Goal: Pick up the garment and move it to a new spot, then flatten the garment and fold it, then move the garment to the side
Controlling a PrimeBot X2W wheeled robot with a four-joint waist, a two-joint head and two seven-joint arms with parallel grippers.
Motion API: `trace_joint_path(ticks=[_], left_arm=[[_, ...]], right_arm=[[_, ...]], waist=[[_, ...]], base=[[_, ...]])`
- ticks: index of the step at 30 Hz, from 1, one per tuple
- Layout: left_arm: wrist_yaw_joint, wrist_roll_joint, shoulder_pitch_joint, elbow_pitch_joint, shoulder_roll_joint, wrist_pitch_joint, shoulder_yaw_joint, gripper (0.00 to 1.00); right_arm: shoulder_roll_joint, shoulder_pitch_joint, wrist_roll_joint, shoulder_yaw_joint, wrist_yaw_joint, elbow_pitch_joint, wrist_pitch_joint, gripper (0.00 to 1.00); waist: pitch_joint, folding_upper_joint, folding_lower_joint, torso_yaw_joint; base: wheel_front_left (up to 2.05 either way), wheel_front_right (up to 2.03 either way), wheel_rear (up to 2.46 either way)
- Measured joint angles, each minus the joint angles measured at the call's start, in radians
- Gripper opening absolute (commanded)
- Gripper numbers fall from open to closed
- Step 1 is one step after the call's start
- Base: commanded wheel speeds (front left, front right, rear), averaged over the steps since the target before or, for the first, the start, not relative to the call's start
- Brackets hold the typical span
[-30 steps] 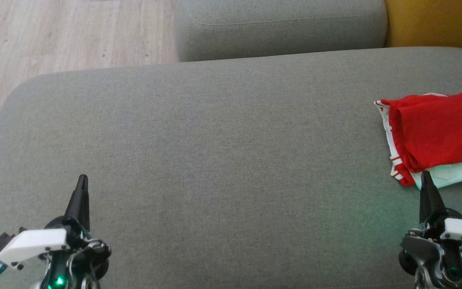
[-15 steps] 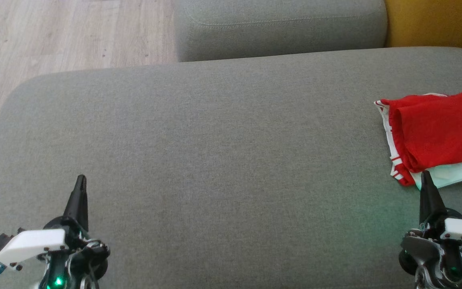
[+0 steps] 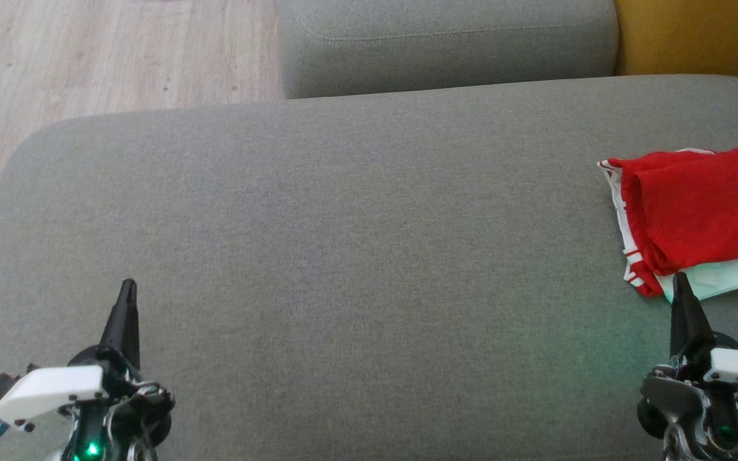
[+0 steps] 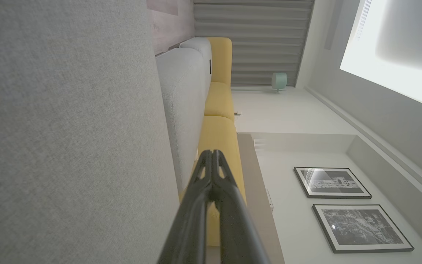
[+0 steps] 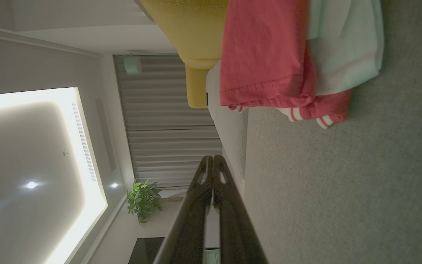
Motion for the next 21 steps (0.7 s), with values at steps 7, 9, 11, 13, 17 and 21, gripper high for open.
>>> trace_joint_path(ticks=[7,9,11,13,17,21], left_arm=[[0.000,0.000,0.000,0.000,0.000,0.001,0.002,0.00],[0.000,0.000,0.000,0.000,0.000,0.001,0.002,0.00],[0.000,0.000,0.000,0.000,0.000,0.001,0.003,0.00],[0.000,0.000,0.000,0.000,0.000,0.001,0.003,0.00],[0.000,0.000,0.000,0.000,-0.001,0.001,0.004,0.00],[0.000,0.000,0.000,0.000,-0.001,0.001,0.004,0.00]], right_arm=[[0.000,0.000,0.000,-0.001,0.000,0.000,0.000,0.00],[0.000,0.000,0.000,-0.001,0.000,0.000,0.000,0.00],[0.000,0.000,0.000,-0.001,0.000,0.000,0.000,0.00],[0.000,0.000,0.000,-0.001,0.000,0.000,0.000,0.00],[0.000,0.000,0.000,-0.001,0.000,0.000,0.000,0.00],[0.000,0.000,0.000,-0.001,0.000,0.000,0.000,0.00]], waist=[[0.000,0.0000,0.0000,0.000],[0.000,0.0000,0.0000,0.000],[0.000,0.0000,0.0000,0.000],[0.000,0.0000,0.0000,0.000],[0.000,0.0000,0.0000,0.000],[0.000,0.0000,0.0000,0.000]], base=[[0.00,0.00,0.00],[0.00,0.00,0.00],[0.00,0.00,0.00],[0.00,0.00,0.00],[0.00,0.00,0.00],[0.00,0.00,0.00]])
